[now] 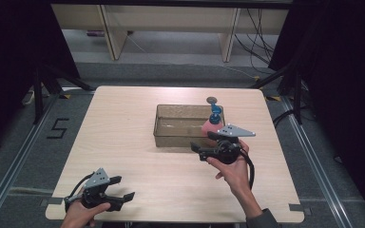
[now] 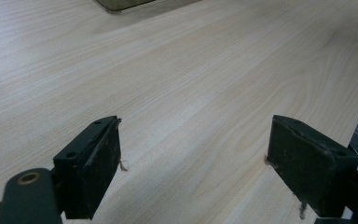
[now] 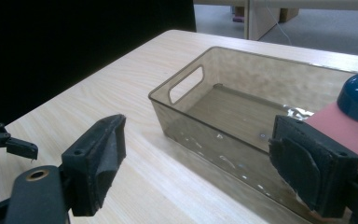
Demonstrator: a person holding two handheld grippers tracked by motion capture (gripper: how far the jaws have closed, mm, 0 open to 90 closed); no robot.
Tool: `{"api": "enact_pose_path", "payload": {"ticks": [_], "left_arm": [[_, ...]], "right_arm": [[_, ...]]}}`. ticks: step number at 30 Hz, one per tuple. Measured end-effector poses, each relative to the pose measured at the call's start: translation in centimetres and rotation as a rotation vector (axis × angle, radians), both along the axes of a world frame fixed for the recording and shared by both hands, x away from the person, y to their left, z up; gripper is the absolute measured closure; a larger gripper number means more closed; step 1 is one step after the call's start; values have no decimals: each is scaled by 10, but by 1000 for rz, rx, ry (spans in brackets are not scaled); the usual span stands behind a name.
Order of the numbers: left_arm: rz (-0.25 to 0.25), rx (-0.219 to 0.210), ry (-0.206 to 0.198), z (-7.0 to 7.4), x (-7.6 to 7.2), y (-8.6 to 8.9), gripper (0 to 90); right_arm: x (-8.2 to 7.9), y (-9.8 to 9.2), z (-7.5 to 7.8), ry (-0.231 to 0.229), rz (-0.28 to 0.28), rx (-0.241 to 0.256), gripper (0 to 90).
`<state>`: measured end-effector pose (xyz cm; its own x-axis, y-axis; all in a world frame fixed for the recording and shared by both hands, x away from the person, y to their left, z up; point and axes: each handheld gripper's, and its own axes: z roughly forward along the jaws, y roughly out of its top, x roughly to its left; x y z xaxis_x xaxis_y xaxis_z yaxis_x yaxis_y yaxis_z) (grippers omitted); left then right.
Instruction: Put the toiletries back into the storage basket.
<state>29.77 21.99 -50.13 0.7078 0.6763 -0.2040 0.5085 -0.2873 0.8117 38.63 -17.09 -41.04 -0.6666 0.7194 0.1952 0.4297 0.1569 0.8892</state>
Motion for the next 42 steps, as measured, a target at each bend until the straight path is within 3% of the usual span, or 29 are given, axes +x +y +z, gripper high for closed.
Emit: {"api": "enact_pose_path", "payload": {"ticks": [2, 9, 10, 12, 14, 15, 17, 19, 20, 21, 25, 26, 29, 34, 40, 42], "left_arm": [[0, 0, 0, 0, 0, 0, 167], [-3, 7, 0, 0, 0, 1, 167], [0, 0, 0, 0, 0, 0, 167], [-3, 3, -2, 0, 0, 1, 167], [-2, 7, 0, 0, 0, 1, 167], [-3, 7, 0, 0, 0, 1, 167], [-3, 7, 0, 0, 0, 0, 167], [-4, 8, 1, 0, 0, 0, 167], [-4, 8, 0, 0, 0, 0, 167], [-4, 8, 0, 0, 0, 1, 167], [-5, 10, 2, 0, 0, 1, 167], [-4, 8, 0, 0, 0, 0, 167], [-6, 11, 4, 0, 0, 1, 167], [-5, 4, -1, -1, 1, 1, 167], [-3, 2, -5, -1, 1, 1, 167], [-4, 4, -3, -1, 1, 1, 167]], "right_arm": [[0, 0, -1, -22, -10, -14, 193], [-5, 5, -5, 13, 6, 2, 195], [-6, 5, -6, -14, 1, -15, 195], [-8, 7, -8, 18, 3, 8, 194], [-9, 7, -8, -6, 5, -14, 189], [-9, 7, -9, -18, 5, -8, 180], [-11, 9, -10, 31, 4, 25, 164], [-11, 9, -12, 22, 5, 19, 158], [-10, 8, -13, -3, -7, 15, 155], [-12, 9, -13, 22, -4, 31, 155], [-12, 8, -15, 1, -2, 8, 153], [-14, 10, -16, 29, -1, 36, 153], [-13, 10, -18, 2, 9, 28, 153], [-17, 11, -18, 33, 13, 35, 153], [-19, 10, -21, 1, 12, 33, 153], [-20, 11, -21, 19, 17, 45, 153]]}}
